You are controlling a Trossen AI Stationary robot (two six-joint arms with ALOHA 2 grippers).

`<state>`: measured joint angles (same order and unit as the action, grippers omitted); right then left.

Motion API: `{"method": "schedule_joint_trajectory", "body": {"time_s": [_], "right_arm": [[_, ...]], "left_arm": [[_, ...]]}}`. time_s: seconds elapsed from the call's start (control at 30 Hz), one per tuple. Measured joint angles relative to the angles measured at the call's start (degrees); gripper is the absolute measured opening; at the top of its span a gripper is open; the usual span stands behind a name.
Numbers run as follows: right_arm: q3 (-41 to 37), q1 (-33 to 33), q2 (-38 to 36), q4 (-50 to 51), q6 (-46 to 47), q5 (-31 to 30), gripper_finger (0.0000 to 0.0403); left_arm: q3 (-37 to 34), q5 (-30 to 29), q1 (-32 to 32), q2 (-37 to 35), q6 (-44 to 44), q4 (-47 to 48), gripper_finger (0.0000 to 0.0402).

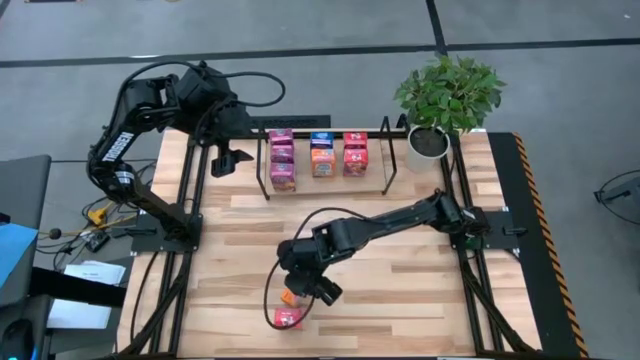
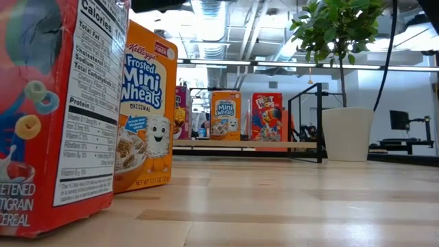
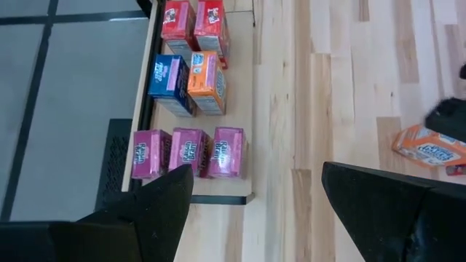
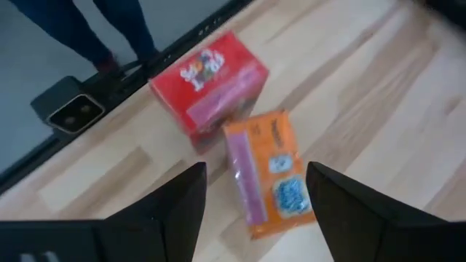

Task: Stack cereal on shelf
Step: Put the orange cereal box on the shelf aligned with the other orange cereal box

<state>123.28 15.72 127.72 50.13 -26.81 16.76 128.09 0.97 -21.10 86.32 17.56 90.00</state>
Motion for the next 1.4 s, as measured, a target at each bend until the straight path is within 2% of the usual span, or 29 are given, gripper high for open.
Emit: {"method": "schedule_joint_trajectory", "body": {"time_s": [0.27, 0.4, 0.8, 1.4], "right_arm": [[0.0, 0.4, 0.1, -3.7, -3.1, -0.6, 0.0317], [0.0, 0.4, 0.1, -4.6, -3.2, -0.6, 0.0328], [-6.8, -0.9, 0.2, -8.9, -2.7, -0.8, 0.0326], [-11.1, -2.1, 0.2, -10.5, -2.1, -1.7, 0.0302]], "left_arm": [[0.0, -0.2, 0.0, 0.0, -2.3, 0.0, 0.0297], [0.0, -0.3, 0.0, 0.0, -2.1, 0.0, 0.0297], [0.0, -0.3, 0.0, 0.0, -0.7, 0.0, 0.0297], [0.0, -0.2, 0.0, 0.0, -0.5, 0.0, 0.0297]]}}
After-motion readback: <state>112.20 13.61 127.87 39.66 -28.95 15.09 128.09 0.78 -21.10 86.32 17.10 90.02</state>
